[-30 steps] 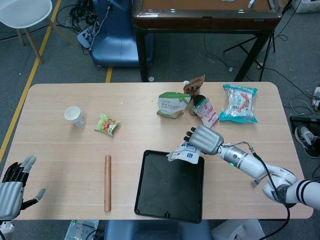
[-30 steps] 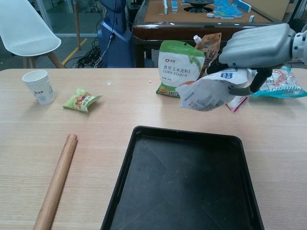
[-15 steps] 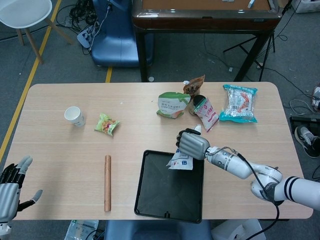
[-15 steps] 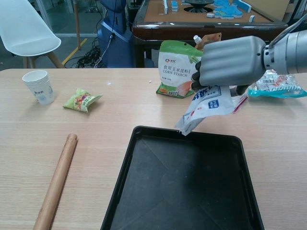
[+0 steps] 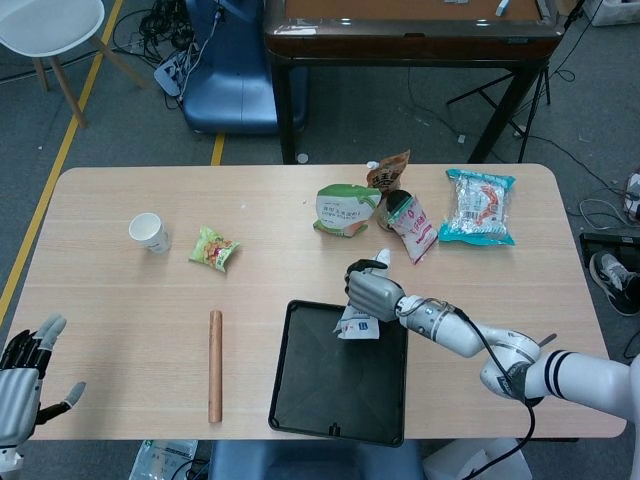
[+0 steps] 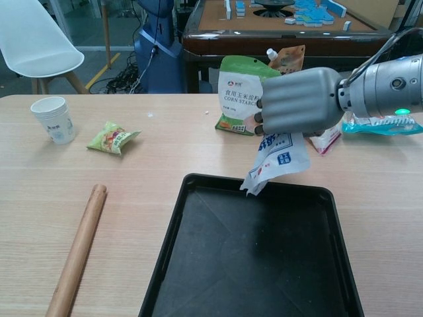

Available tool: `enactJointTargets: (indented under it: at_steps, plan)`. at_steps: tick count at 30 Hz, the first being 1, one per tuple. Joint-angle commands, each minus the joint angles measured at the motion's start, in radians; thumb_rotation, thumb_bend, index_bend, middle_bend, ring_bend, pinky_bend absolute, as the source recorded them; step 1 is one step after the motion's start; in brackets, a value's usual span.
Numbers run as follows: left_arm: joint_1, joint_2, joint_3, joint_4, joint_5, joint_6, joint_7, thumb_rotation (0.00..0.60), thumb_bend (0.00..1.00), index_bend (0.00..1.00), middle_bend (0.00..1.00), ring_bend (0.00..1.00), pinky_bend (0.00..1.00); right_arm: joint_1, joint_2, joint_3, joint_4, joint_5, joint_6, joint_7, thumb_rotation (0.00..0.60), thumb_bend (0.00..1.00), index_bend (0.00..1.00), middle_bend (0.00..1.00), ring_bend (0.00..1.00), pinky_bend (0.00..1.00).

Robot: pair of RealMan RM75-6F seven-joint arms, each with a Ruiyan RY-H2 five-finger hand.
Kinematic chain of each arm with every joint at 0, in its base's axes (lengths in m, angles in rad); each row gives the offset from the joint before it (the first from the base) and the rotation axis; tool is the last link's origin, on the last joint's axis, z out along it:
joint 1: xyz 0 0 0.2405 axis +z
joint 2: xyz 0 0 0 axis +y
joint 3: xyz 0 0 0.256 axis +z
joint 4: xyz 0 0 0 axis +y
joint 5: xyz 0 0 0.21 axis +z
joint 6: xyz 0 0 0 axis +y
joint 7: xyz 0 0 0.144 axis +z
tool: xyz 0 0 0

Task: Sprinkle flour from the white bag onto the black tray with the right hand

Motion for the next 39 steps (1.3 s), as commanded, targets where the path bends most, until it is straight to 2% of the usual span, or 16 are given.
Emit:
enactJointTargets:
  at_steps: [1, 14, 19, 25, 34, 39]
  plan:
    - [0.001, -0.001, 0.000, 0.003, -0.002, 0.000, -0.001, 0.600, 0.21, 0.07, 0.09, 0.12, 0.06, 0.000, -0.008, 0.000, -0.003, 0.023, 0.001, -0.008, 0.600, 1.00, 0.77, 0.72, 0.62, 0.70]
    - [0.003, -0.006, 0.001, 0.006, -0.012, -0.008, -0.002, 0.600, 0.21, 0.07, 0.09, 0.12, 0.06, 0.001, -0.049, -0.050, 0.023, 0.133, -0.031, -0.135, 0.600, 1.00, 0.77, 0.72, 0.62, 0.67]
    - [0.004, -0.004, 0.001, 0.011, -0.013, -0.008, -0.007, 0.600, 0.21, 0.07, 0.09, 0.12, 0.06, 0.007, -0.057, -0.053, 0.025, 0.173, -0.019, -0.142, 0.600, 1.00, 0.77, 0.72, 0.62, 0.67]
    - [0.005, -0.004, -0.002, 0.012, -0.014, -0.005, -0.010, 0.600, 0.21, 0.07, 0.09, 0.12, 0.06, 0.020, -0.021, -0.043, 0.000, 0.205, 0.014, -0.139, 0.600, 1.00, 0.77, 0.72, 0.62, 0.67]
    - [0.005, -0.015, 0.001, 0.025, -0.017, -0.013, -0.020, 0.600, 0.21, 0.07, 0.09, 0.12, 0.06, 0.041, -0.072, -0.105, 0.031, 0.237, -0.018, -0.154, 0.600, 1.00, 0.78, 0.73, 0.62, 0.67]
    - [0.006, -0.012, -0.003, 0.026, -0.019, -0.008, -0.024, 0.600, 0.21, 0.07, 0.09, 0.12, 0.06, 0.048, -0.043, -0.095, 0.015, 0.250, 0.021, -0.137, 0.600, 1.00, 0.79, 0.73, 0.62, 0.67]
